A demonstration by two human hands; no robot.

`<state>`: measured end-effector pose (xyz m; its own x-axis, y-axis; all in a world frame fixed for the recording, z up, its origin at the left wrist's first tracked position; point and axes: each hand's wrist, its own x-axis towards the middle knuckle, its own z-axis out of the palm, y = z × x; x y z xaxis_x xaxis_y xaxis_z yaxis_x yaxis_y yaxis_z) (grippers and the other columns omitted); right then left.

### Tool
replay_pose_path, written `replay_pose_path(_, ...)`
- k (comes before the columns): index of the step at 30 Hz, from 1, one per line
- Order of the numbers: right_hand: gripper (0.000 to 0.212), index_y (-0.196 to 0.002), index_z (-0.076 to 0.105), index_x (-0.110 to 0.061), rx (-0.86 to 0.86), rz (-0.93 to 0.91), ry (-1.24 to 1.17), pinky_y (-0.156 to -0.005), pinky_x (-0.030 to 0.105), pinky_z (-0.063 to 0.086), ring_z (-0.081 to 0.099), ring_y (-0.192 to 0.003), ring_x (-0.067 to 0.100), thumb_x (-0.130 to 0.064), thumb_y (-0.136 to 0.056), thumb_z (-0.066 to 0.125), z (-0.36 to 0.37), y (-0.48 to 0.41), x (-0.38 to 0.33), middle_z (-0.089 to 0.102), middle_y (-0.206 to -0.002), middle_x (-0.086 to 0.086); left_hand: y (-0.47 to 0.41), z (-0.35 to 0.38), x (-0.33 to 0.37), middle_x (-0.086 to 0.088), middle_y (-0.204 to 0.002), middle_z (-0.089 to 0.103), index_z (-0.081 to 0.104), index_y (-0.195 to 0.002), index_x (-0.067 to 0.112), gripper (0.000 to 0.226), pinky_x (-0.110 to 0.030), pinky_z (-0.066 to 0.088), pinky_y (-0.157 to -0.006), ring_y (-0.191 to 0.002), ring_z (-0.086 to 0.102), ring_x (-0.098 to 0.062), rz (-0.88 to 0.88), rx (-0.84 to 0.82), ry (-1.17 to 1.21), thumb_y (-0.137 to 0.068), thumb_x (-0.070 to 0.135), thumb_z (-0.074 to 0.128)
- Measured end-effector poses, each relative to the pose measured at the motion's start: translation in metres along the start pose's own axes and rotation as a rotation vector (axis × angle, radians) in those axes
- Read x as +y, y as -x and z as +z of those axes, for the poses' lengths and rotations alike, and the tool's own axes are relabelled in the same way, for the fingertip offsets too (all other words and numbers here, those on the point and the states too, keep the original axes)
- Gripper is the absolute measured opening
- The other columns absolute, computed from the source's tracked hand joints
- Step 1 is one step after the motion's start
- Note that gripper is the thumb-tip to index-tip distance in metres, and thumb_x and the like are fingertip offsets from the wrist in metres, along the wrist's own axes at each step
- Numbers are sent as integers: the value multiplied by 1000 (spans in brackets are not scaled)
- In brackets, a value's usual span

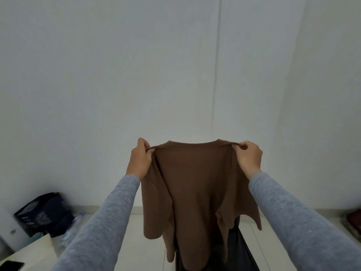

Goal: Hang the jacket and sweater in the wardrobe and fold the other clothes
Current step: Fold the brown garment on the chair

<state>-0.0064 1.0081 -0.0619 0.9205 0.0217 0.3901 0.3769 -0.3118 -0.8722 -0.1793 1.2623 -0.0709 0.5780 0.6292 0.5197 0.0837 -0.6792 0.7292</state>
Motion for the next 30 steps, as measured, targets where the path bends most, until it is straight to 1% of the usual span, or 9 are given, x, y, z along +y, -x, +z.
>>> replay_pose_path(2,13,-82,68,-8,-29,1,30,-75,25,38,55,-80,17,-19,-88,63,2,4,8,64,-82,3,4,4,-5,-5,-83,55,45,-93,8,6,-24,40,-62,-75,51,-19,-25,-2,-3,-94,10,50)
replay_pose_path(5,14,-81,69,-7,-65,12,80,-75,24,37,54,-80,17,-19,-87,65,3,11,20,62,-79,2,10,9,-20,-7,-88,57,47,-94,9,4,-29,38,-72,-82,53,-24,-69,-31,-28,-95,12,50)
replay_pose_path(7,16,-82,69,-4,-90,20,97,-74,23,36,53,-79,17,-18,-87,65,4,15,25,62,-78,3,14,11,-29,-9,-90,58,48,-95,9,4,-31,40,-73,-83,54,-26,-79,-68,-83,-96,14,47)
replay_pose_path(11,23,-80,66,0,-117,38,127,-73,26,37,53,-79,21,-18,-91,59,11,22,30,64,-81,9,23,12,-36,-11,-92,59,50,-99,9,15,-37,46,-75,-82,56,-28,-73,-120,-202,-100,17,37)
replay_pose_path(15,23,-80,58,-9,-112,51,190,-68,27,33,51,-77,21,-22,-97,48,21,33,31,58,-82,5,30,13,-44,-8,-99,48,55,-100,6,19,-34,43,-81,-83,51,-25,12,-29,-212,-99,16,38)
replay_pose_path(17,28,-81,58,-9,-102,61,255,-66,30,38,52,-74,23,-27,-98,45,26,41,32,57,-80,4,33,11,-52,-6,-98,40,55,-98,4,18,-33,41,-78,-79,48,-22,7,4,-204,-99,15,41)
replay_pose_path(20,31,-82,59,-13,-92,52,328,-67,33,44,54,-71,22,-34,-98,42,31,54,38,59,-79,2,42,8,-66,-10,-94,46,52,-93,4,14,-32,36,-73,-77,45,-23,-84,22,-198,-97,17,47)
replay_pose_path(24,31,-80,58,-15,-74,48,380,-65,31,40,55,-71,23,-35,-97,42,30,64,42,59,-78,1,51,4,-79,-7,-83,50,45,-82,9,22,-30,33,-70,-78,47,-24,-164,-27,-183,-93,24,56)
replay_pose_path(30,33,-76,57,-11,-67,99,413,-62,29,36,52,-69,23,-35,-95,45,16,66,41,58,-75,2,63,-3,-69,-2,-75,45,40,-80,9,28,-31,32,-67,-74,44,-23,-142,-123,-261,-96,29,51)
